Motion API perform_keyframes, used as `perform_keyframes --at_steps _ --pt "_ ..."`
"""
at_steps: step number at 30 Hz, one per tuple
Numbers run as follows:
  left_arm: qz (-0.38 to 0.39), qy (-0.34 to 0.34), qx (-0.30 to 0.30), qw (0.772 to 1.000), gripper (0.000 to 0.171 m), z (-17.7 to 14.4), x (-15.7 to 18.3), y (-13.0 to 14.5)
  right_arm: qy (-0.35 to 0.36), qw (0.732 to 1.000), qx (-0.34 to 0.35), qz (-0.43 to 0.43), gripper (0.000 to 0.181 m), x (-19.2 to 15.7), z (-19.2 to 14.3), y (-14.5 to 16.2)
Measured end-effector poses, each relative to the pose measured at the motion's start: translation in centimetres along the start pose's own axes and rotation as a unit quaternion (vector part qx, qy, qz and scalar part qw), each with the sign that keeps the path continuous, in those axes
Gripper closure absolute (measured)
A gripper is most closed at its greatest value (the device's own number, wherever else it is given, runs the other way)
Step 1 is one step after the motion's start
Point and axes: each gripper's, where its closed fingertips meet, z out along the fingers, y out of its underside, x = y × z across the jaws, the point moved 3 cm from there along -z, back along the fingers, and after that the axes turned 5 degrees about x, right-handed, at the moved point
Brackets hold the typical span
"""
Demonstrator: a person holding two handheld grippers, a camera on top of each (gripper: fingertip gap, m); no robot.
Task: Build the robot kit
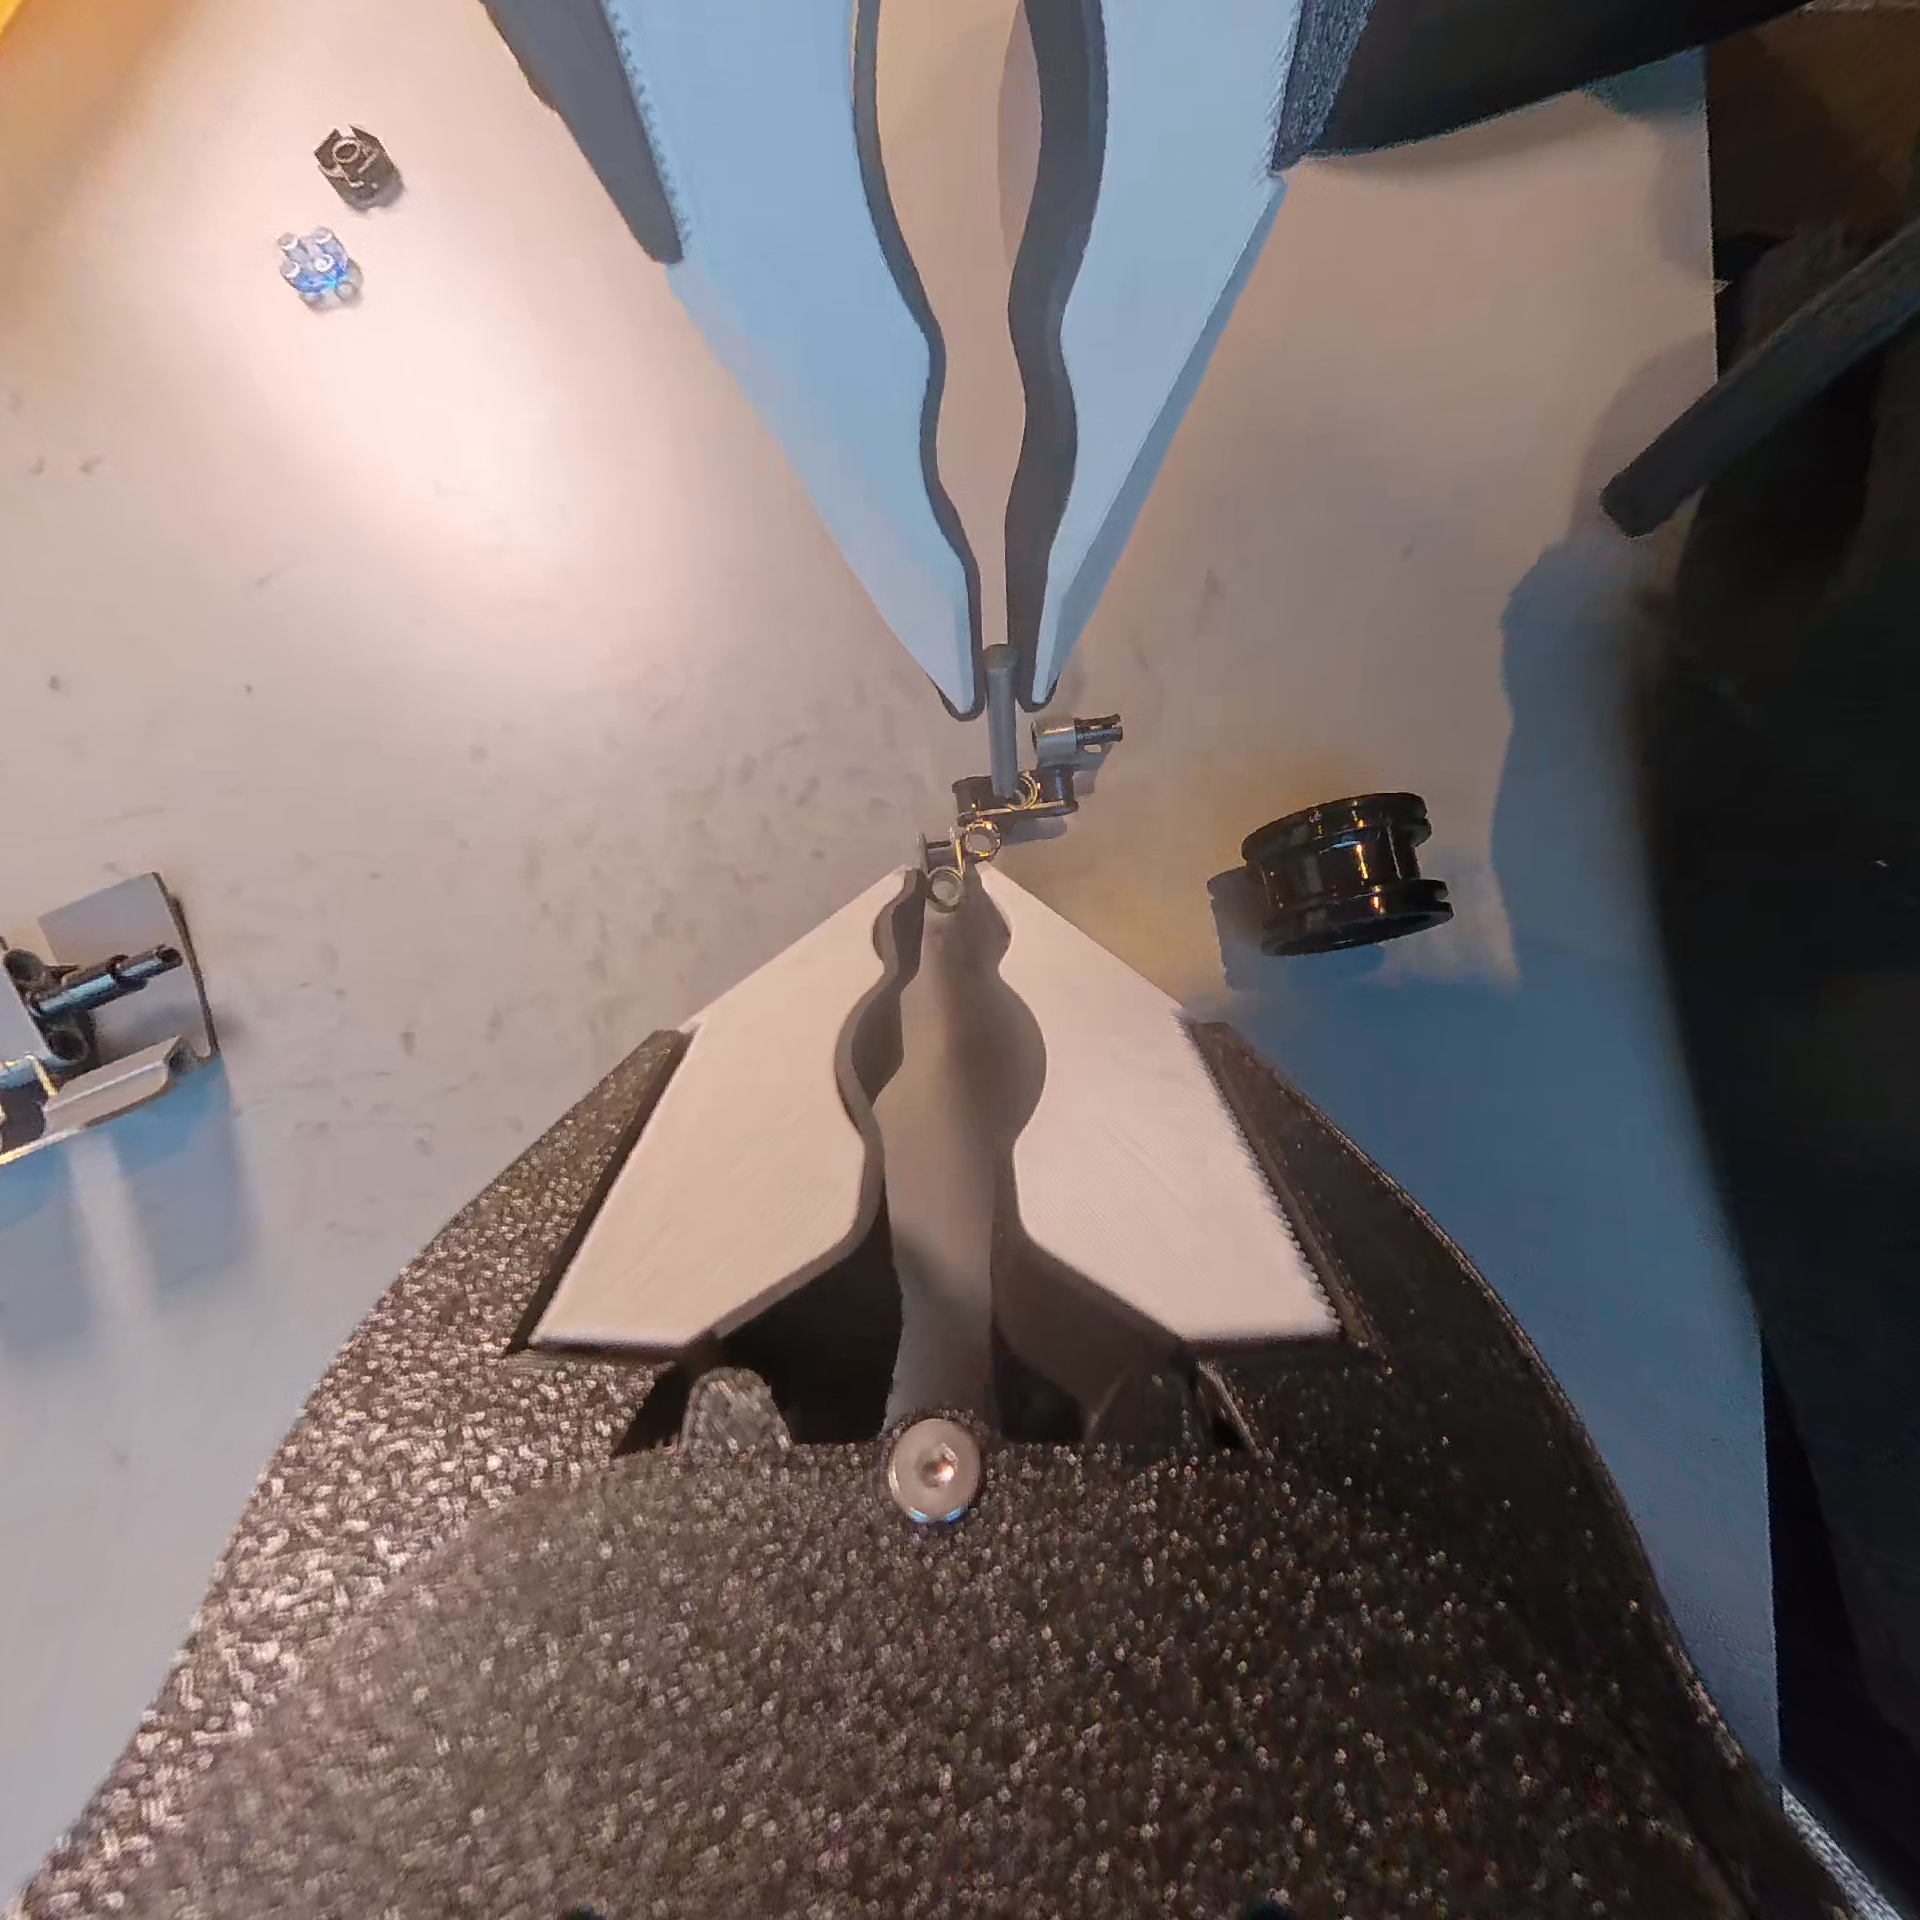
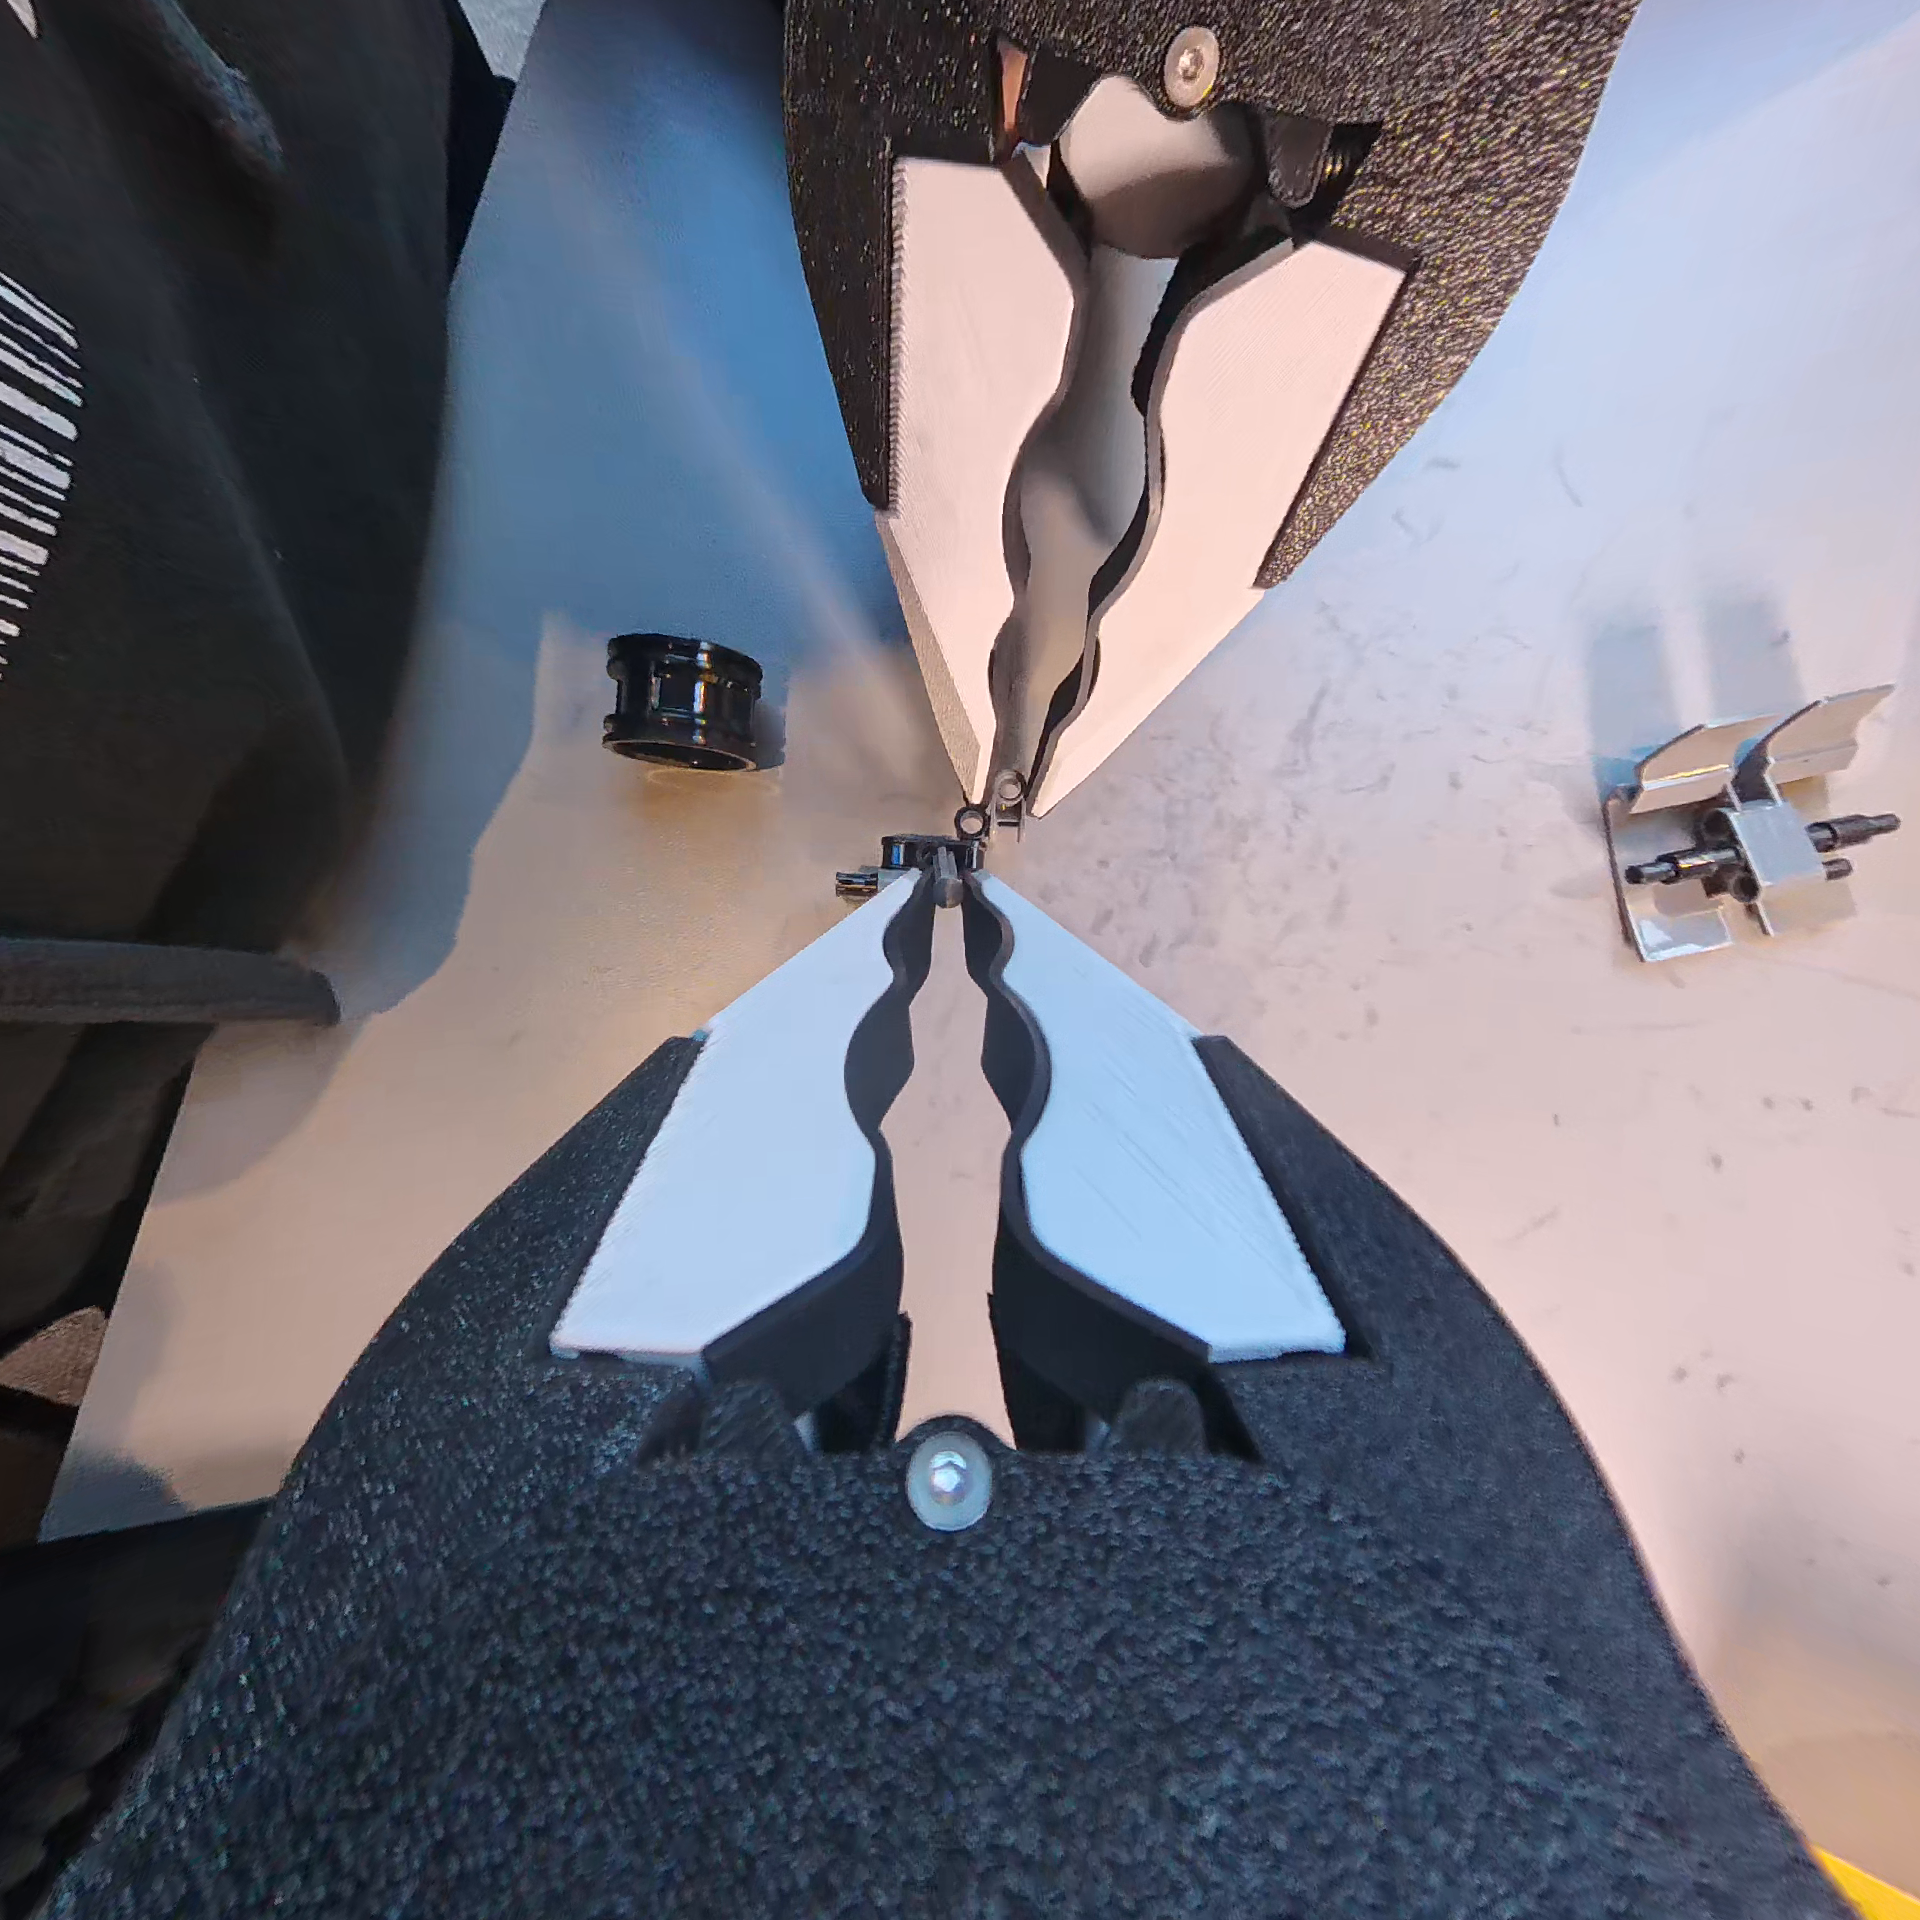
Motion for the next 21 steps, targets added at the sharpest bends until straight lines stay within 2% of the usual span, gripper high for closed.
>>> perform_keyframes --at_steps 8,21 --pt "-0.006 -0.002 -0.005 1.0 0.165 -0.04 -0.15 0.15 -0.006 0.999 -0.042 -0.019 0.176 -0.01 0.42 -0.1" --pt "-0.035 0.0 -0.008 0.999 0.165 0.07 -0.39 -0.08 -0.026 0.985 -0.137 -0.103 0.176 0.05 1.03 -0.79"
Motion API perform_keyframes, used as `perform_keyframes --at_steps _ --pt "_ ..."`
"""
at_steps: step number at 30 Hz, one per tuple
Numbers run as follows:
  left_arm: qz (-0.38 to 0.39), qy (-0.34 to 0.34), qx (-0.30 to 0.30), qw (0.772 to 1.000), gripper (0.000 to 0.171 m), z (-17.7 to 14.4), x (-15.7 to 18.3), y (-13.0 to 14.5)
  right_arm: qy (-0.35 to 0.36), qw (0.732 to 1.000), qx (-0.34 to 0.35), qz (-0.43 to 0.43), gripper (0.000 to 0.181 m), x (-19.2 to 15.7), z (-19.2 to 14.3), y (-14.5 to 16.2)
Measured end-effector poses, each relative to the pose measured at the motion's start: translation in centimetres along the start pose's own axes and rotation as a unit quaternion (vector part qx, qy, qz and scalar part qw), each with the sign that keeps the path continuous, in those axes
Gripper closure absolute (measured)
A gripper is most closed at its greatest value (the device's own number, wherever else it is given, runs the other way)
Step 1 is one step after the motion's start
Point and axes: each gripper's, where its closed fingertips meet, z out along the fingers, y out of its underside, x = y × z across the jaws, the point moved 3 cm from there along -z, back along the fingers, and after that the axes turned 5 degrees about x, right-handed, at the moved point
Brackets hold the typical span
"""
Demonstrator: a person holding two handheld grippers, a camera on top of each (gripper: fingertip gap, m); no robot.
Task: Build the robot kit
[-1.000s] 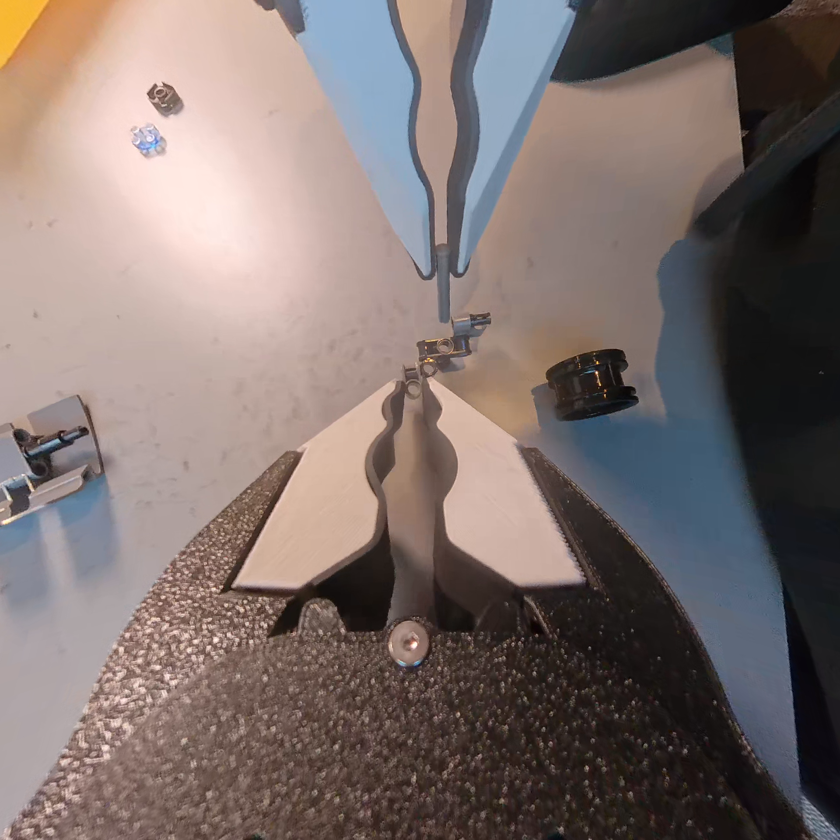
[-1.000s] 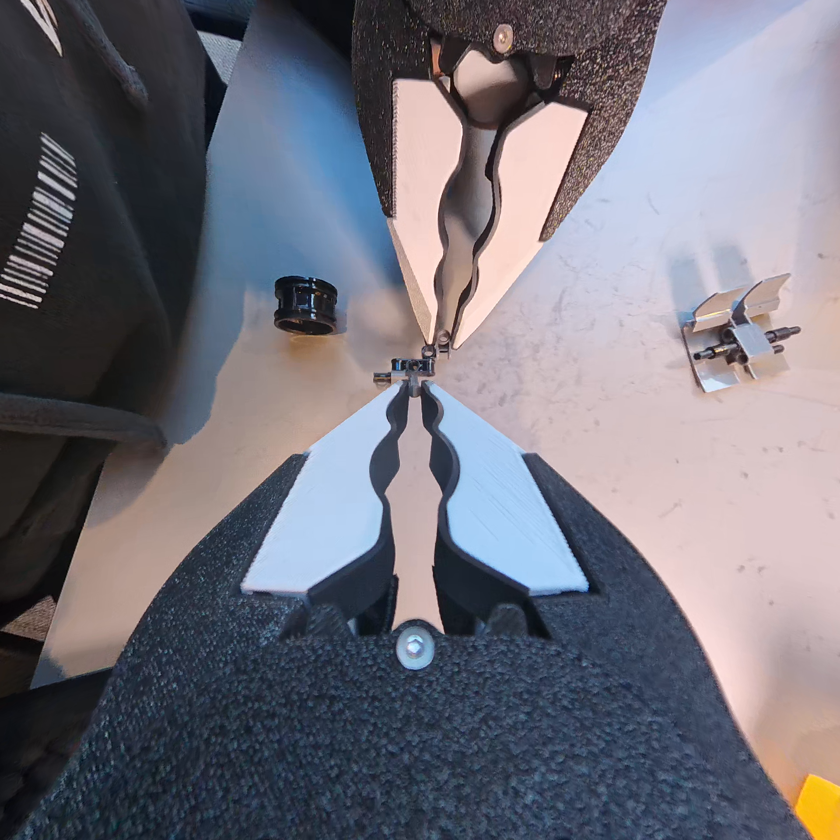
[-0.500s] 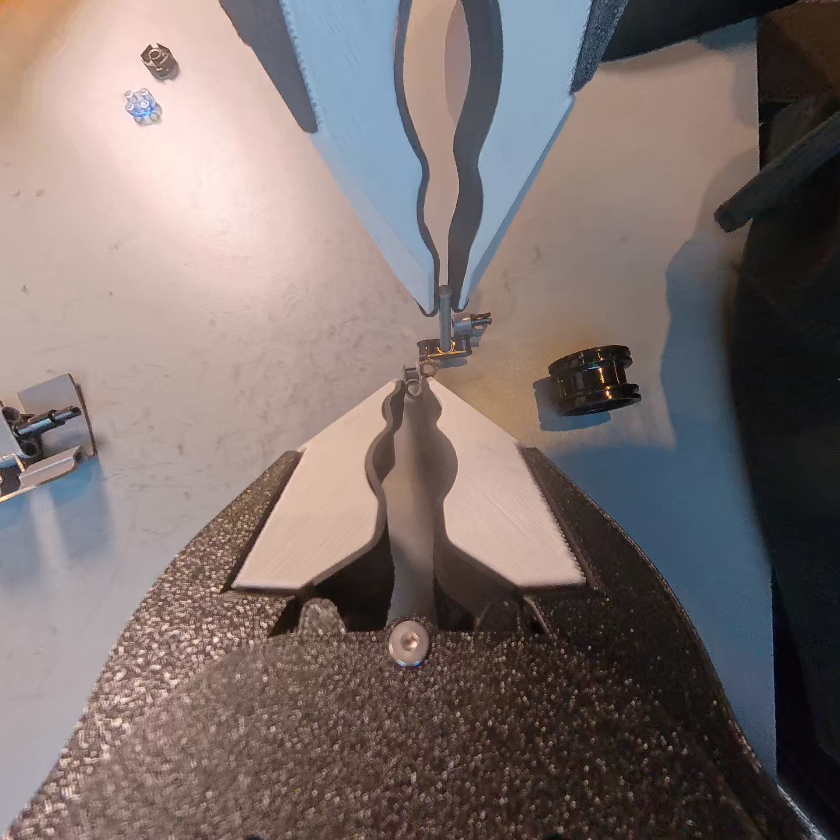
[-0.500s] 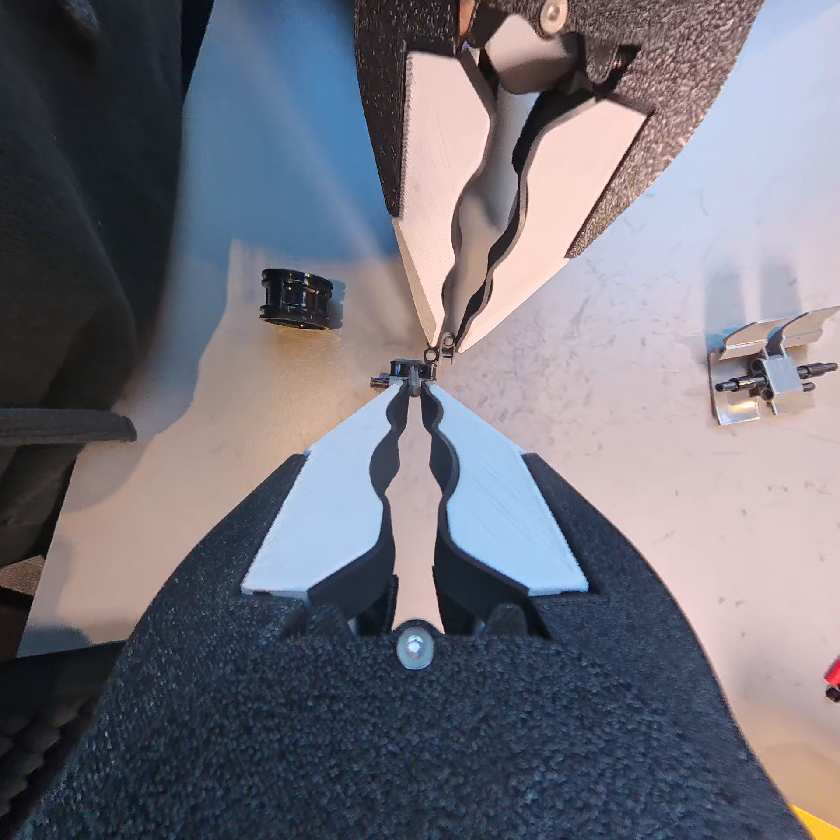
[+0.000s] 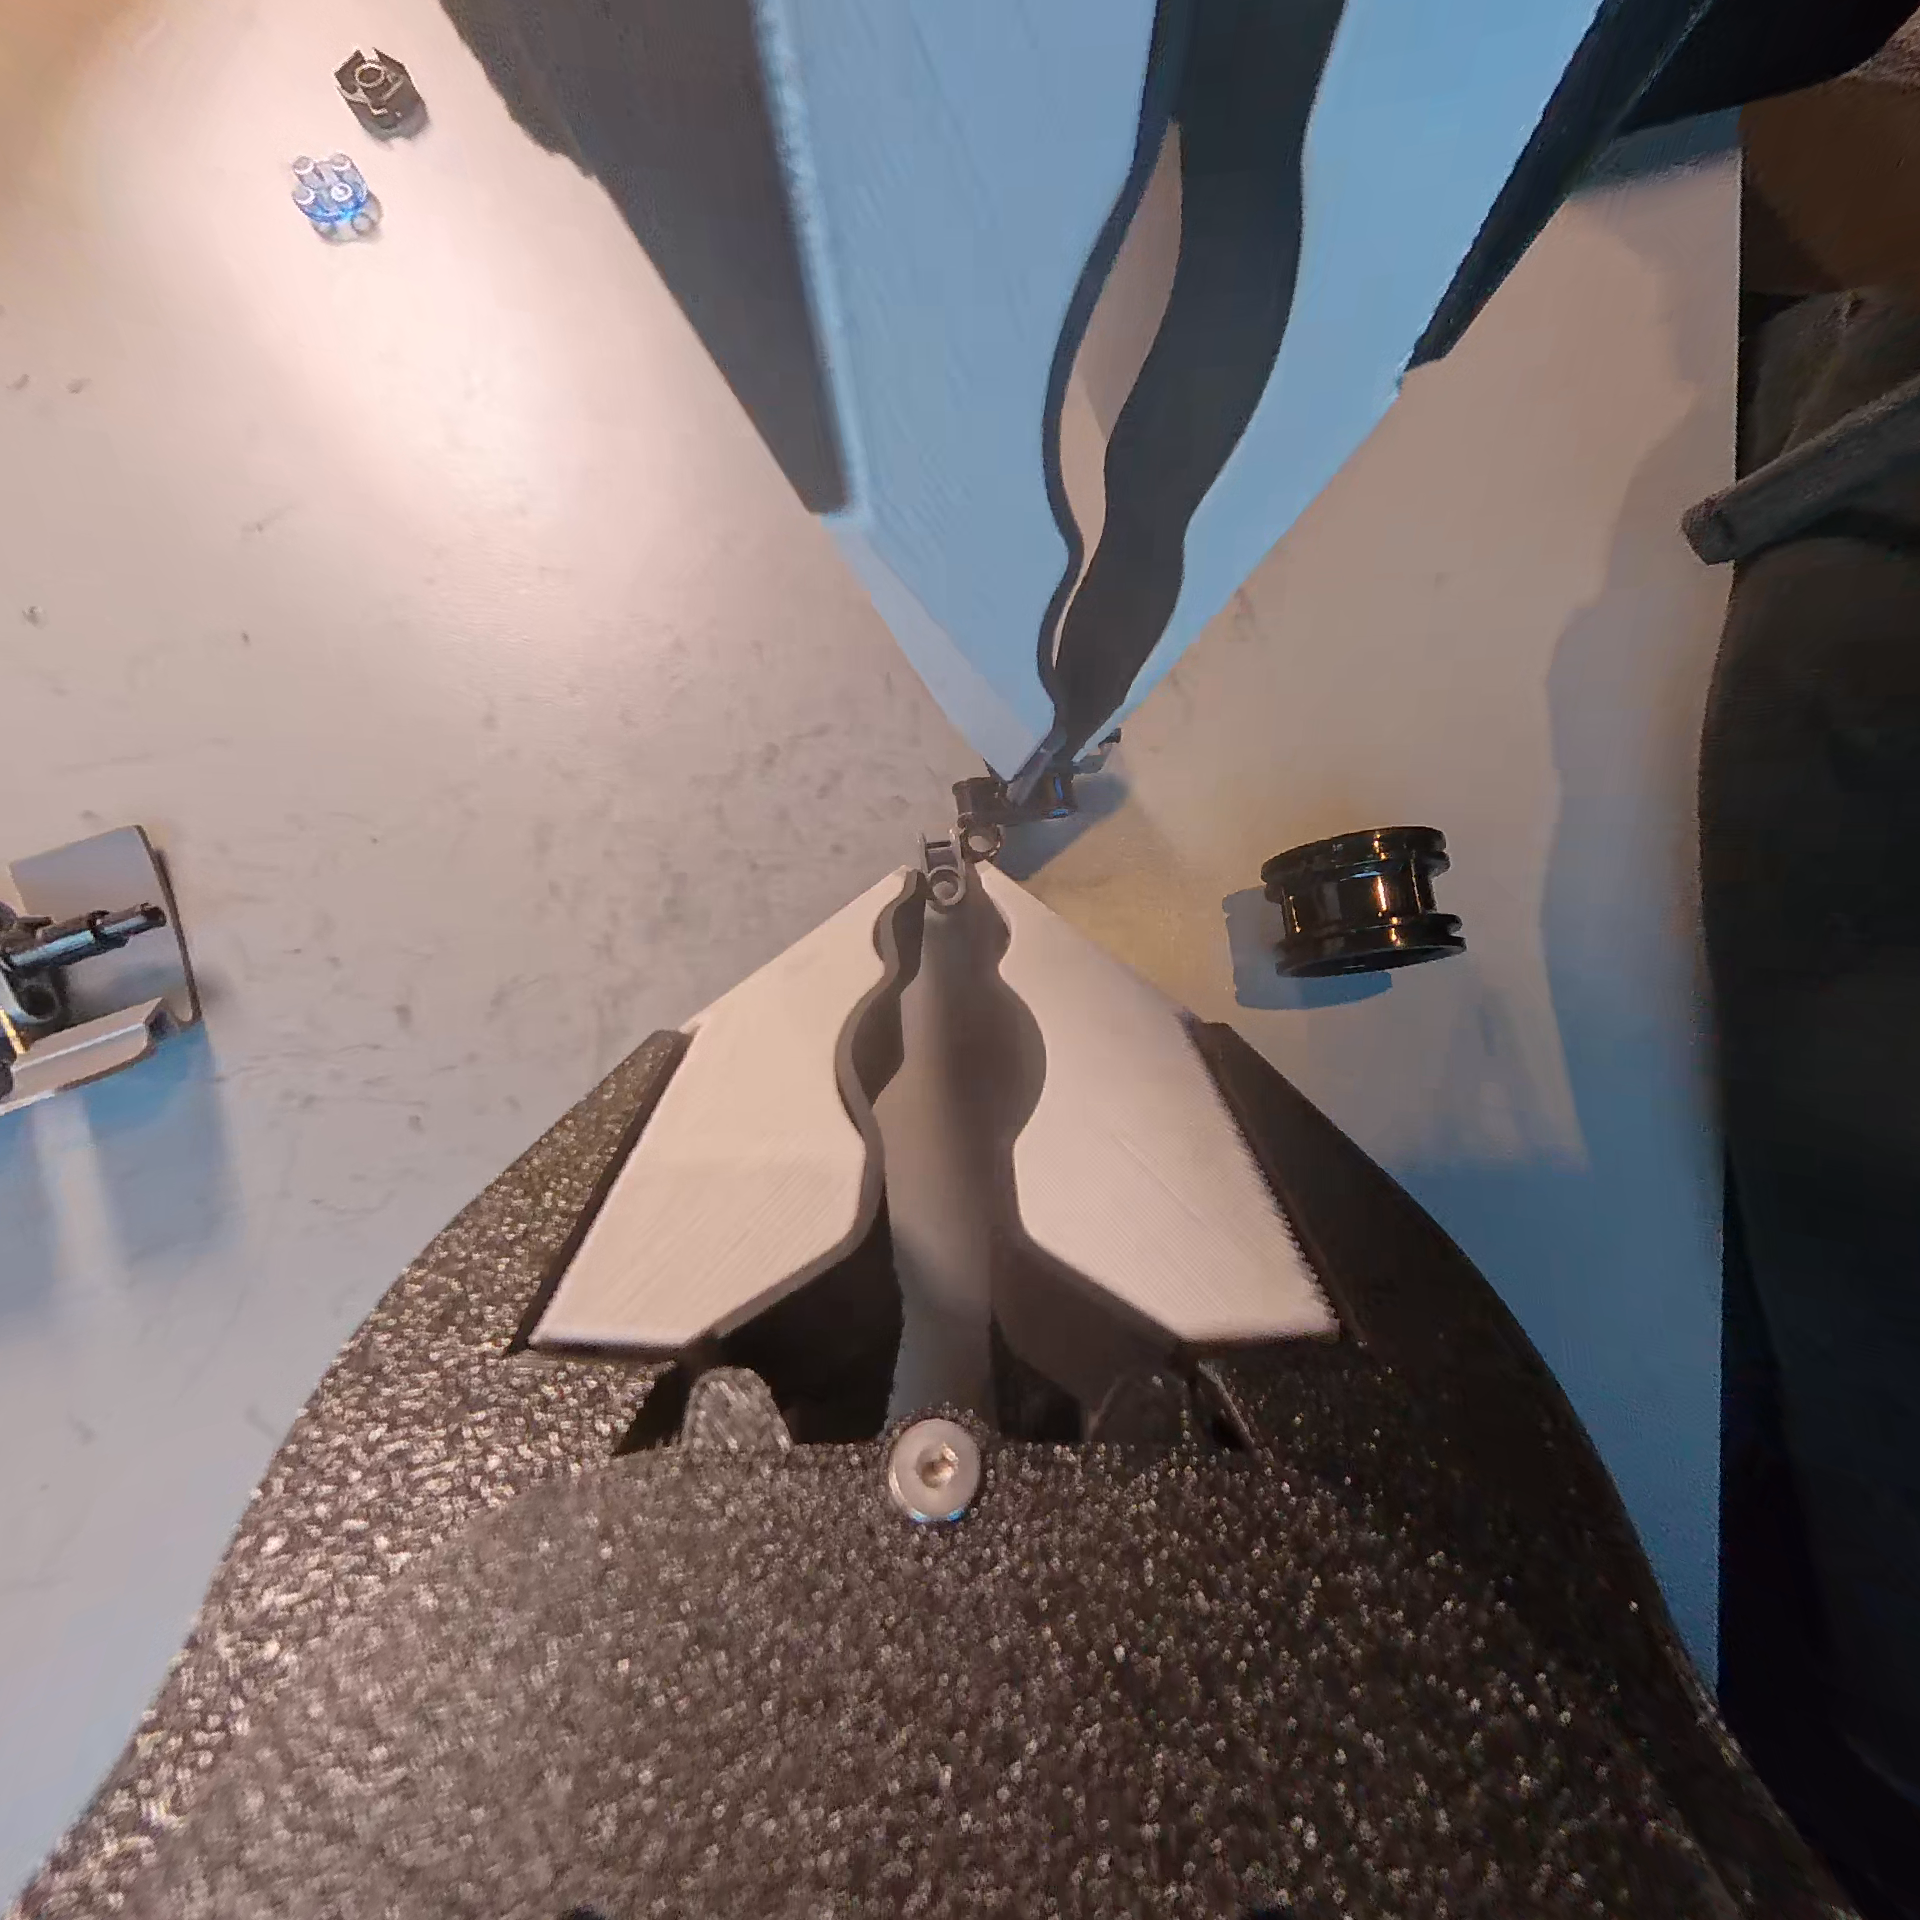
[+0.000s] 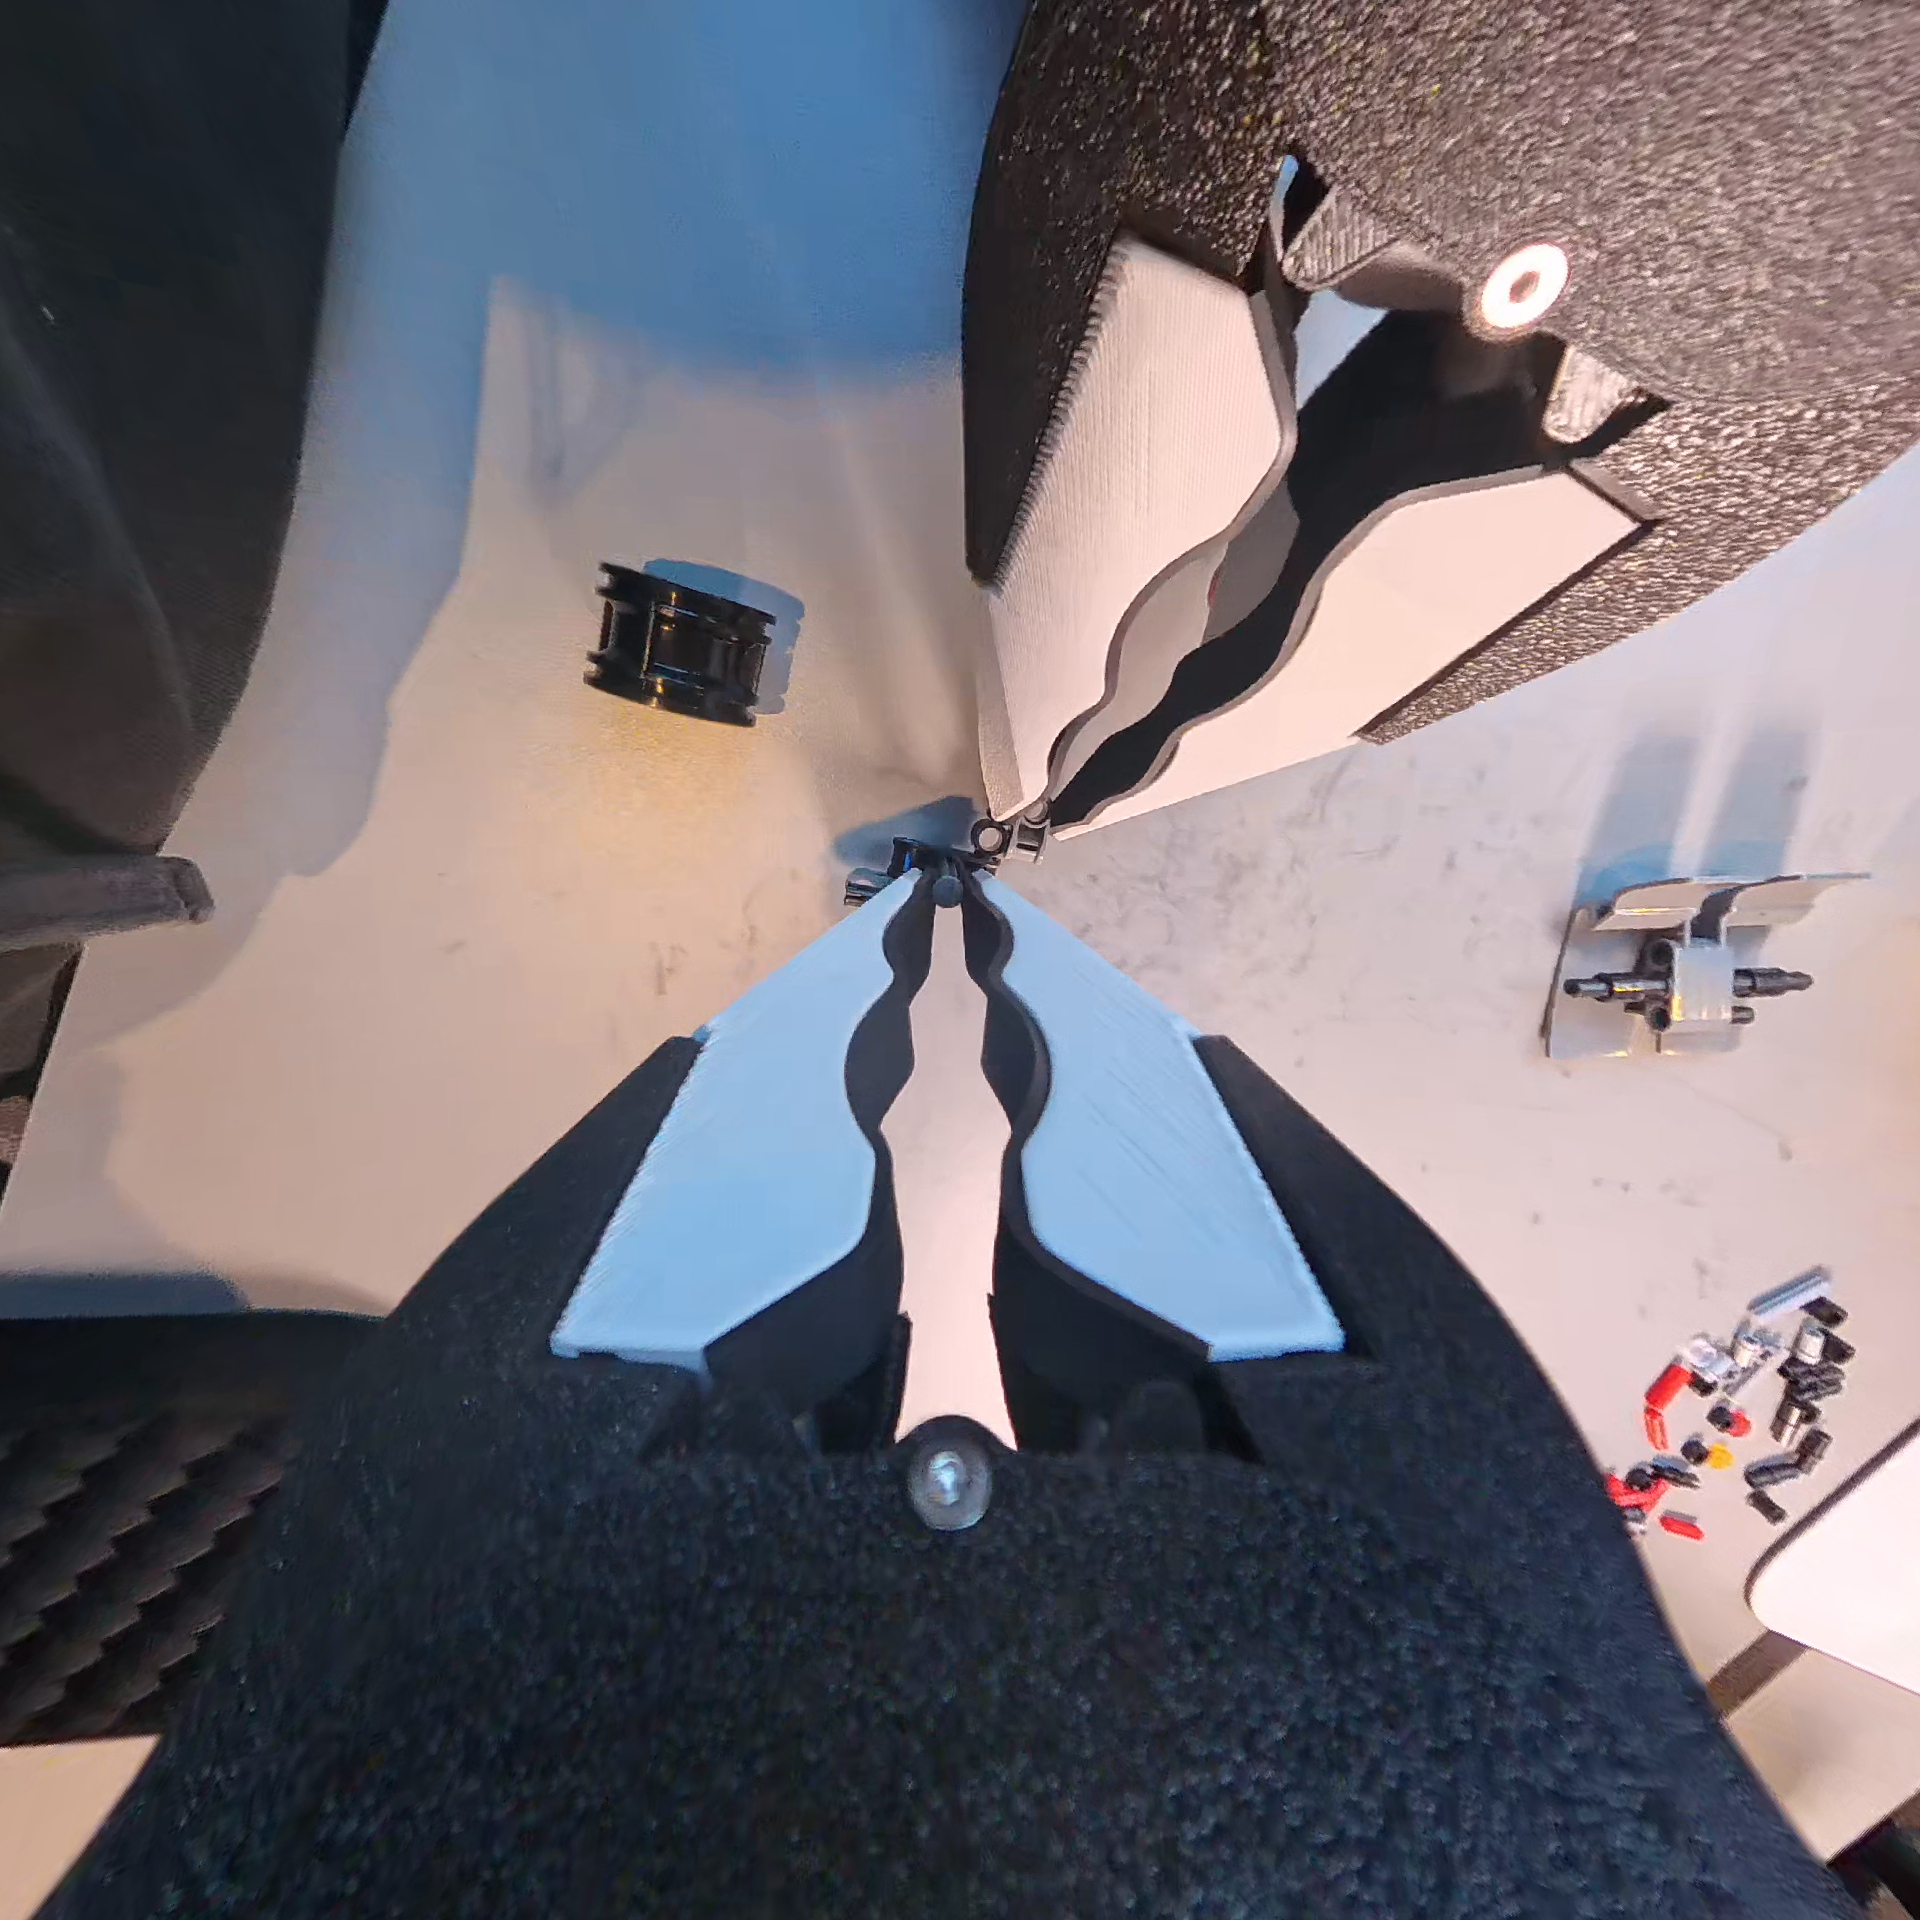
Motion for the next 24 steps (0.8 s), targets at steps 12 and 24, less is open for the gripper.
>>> perform_keyframes --at_steps 12,24 --pt "-0.005 -0.002 0.007 1.0 0.165 0.16 -0.1 -0.16 -0.004 1.0 -0.004 0.027 0.177 0.03 0.27 0.3" --pt "-0.014 0.007 0.013 1.0 0.165 0.15 -0.1 -0.07 -0.009 0.997 0.039 0.072 0.177 0.16 0.37 0.39"
